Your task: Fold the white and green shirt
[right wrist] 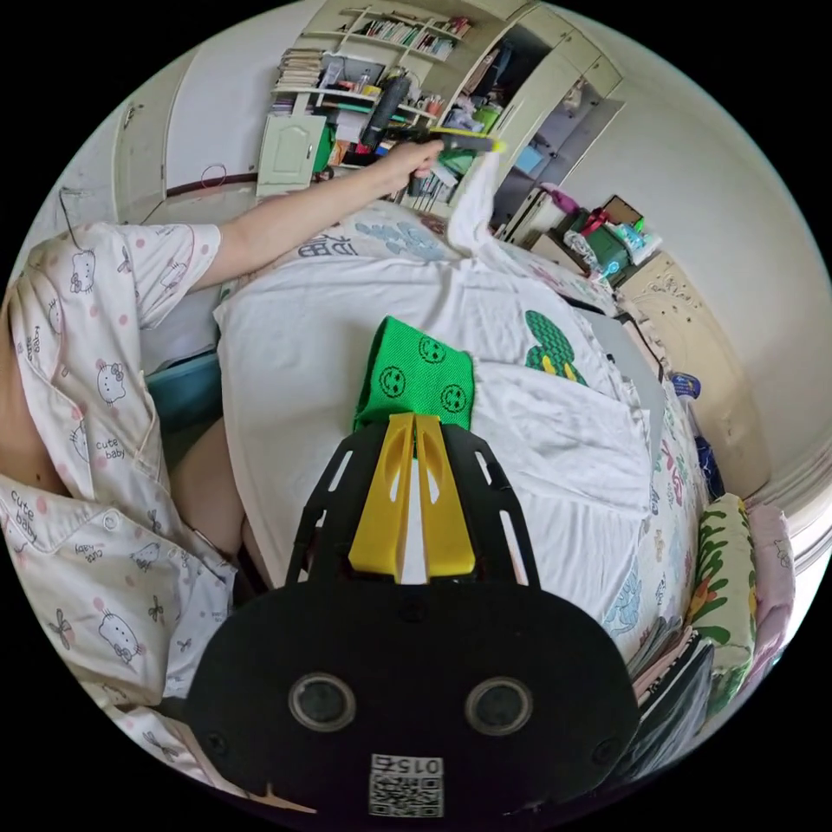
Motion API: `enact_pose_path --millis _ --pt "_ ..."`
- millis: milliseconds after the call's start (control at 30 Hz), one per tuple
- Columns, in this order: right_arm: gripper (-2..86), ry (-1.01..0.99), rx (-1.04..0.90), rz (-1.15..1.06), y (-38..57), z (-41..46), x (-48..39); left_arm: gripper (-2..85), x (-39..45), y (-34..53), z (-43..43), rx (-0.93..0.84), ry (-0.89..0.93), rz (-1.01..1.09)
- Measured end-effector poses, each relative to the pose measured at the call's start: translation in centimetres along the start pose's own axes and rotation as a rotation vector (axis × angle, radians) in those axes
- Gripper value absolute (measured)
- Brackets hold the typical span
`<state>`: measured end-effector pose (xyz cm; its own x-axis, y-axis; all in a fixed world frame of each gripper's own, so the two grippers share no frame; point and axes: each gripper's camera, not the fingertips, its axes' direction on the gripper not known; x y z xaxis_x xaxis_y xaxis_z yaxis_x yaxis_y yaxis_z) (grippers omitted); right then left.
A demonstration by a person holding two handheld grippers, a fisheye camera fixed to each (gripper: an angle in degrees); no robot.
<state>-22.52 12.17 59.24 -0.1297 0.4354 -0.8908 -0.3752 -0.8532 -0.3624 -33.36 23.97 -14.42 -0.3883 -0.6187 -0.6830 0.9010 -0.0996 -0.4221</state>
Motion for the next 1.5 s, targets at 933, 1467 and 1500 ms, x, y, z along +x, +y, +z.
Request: enact_pose_path --millis 933,1467,1500 --pt "3.6 0.089 -0.02 0.113 1.0 -5.4 5.8 1.0 28.3 32.0 0.4 -0.221 0.601 0.83" --pt "-1.0 0.102 0.164 0.379 10.4 -26.2 9.2 6.0 14.2 40.1 9.1 -0.62 0.305 0.645" --pt "-1.0 0.109 0.163 0.378 10.8 -27.1 9.0 6.0 14.3 40.3 9.3 -0.618 0.3 0.652"
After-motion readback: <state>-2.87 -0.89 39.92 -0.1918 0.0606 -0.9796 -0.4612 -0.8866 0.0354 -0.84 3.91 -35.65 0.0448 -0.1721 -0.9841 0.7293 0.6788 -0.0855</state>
